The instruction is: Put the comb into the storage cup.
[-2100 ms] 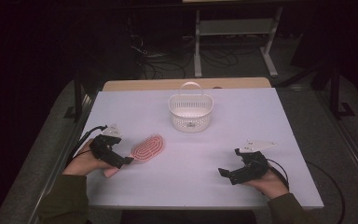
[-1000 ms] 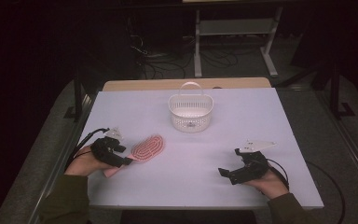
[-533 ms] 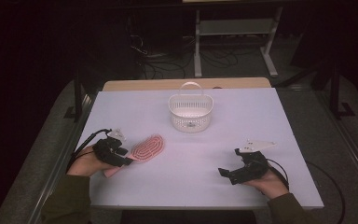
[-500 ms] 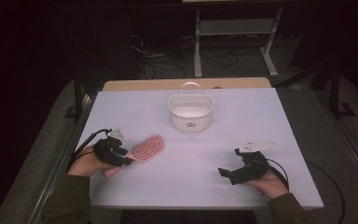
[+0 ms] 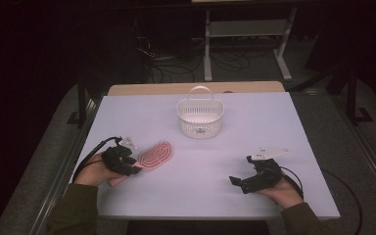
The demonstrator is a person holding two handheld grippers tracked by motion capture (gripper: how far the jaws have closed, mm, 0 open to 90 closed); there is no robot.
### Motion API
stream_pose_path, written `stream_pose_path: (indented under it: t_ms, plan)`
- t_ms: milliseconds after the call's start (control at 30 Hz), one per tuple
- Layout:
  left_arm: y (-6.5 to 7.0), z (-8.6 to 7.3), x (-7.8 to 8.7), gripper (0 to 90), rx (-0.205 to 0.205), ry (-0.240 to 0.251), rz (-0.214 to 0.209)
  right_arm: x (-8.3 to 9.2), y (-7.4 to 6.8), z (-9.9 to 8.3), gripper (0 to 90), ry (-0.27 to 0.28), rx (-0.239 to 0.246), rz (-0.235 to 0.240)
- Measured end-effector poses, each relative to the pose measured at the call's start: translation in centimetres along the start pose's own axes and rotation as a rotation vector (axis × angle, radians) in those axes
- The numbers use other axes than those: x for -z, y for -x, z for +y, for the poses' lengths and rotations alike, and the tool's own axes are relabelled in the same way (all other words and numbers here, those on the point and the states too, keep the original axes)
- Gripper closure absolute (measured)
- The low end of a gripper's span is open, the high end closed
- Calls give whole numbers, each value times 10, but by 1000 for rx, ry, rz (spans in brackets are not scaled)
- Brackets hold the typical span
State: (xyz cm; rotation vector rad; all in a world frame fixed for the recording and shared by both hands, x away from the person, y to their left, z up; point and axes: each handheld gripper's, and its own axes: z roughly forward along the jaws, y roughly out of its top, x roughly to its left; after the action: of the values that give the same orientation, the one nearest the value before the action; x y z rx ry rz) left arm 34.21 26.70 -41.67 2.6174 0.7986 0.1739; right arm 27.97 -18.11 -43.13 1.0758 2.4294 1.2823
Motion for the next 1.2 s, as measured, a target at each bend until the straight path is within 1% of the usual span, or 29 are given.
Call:
stream_pose_path:
  t_ms: [267,333,433,567,733,867,967,1200]
  plan:
    - [2,2,-3,593,-8,-11,7,0,0,0,0,0,0,1]
    - [3,2,-4,598,-13,-21,13,0,0,0,0,0,0,1]
    - [4,3,-5,609,-4,-19,11,0,0,0,0,0,-1,1]
    - [4,3,-5,623,-5,-24,8,0,0,0,0,0,-1,2]
    - [3,3,-5,635,4,-25,0,0,0,0,0,0,0,2]
    - [3,3,-5,647,10,-25,-1,0,0,0,0,-1,2,2]
    - [3,4,-5,676,6,-30,-2,0,0,0,0,-4,3,3]
    - [3,5,-5,691,15,-37,1,0,0,0,0,-4,1,4]
